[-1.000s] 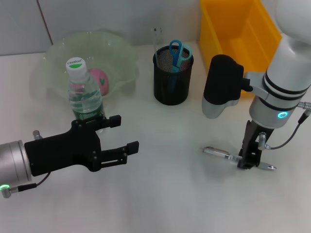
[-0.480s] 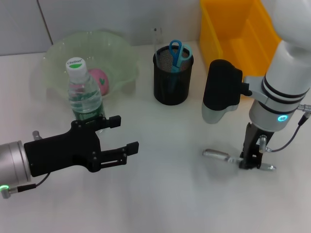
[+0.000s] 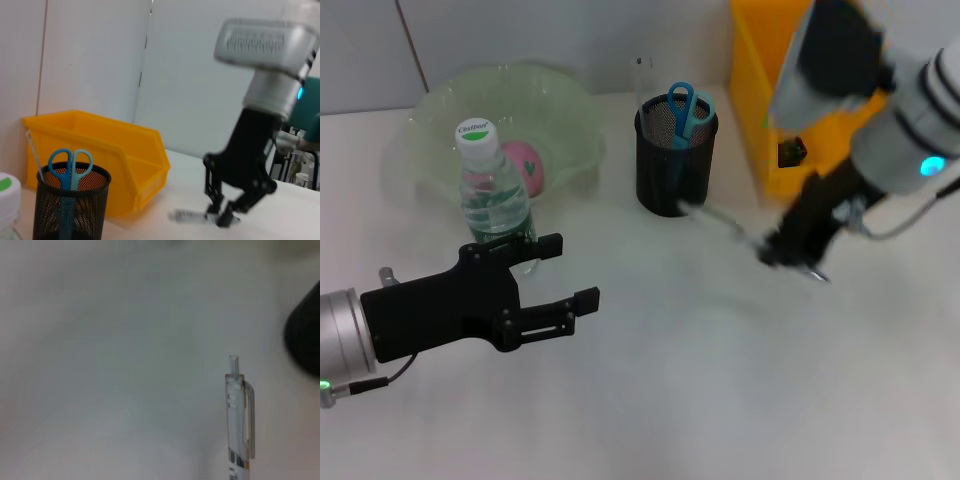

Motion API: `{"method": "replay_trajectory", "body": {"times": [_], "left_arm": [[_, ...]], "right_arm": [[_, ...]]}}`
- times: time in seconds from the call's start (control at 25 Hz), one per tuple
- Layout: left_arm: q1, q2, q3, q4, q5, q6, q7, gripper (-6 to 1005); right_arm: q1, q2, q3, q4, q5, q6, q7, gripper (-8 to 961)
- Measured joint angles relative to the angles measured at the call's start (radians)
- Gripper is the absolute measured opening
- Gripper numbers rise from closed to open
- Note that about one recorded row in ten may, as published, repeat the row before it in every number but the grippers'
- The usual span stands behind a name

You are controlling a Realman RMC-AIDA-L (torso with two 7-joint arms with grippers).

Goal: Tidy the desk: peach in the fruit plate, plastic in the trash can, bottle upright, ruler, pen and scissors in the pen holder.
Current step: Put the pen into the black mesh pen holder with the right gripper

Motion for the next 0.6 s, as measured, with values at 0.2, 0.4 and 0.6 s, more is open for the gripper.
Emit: {"method": "replay_trajectory", "body": {"times": [0.2, 0.4, 0.6], "left_arm": [[-0.001, 0.000, 0.000, 0.000, 0.000, 0.003, 0.000, 827], [-0.008, 0.000, 0.000, 0.000, 0.003, 0.004, 0.000, 827], [-0.009, 0.000, 0.000, 0.000, 0.003, 0.008, 0.000, 827]], "right_arm": [[-0.018, -0.001, 0.157, -0.003, 0.208, 0.102, -0.109, 160], [-0.056, 0.001, 0.169, 0.054, 0.399, 0.351, -0.205, 171], [-0.069, 0.002, 0.159, 0.194, 0.560, 0.557, -0.347, 183]]}}
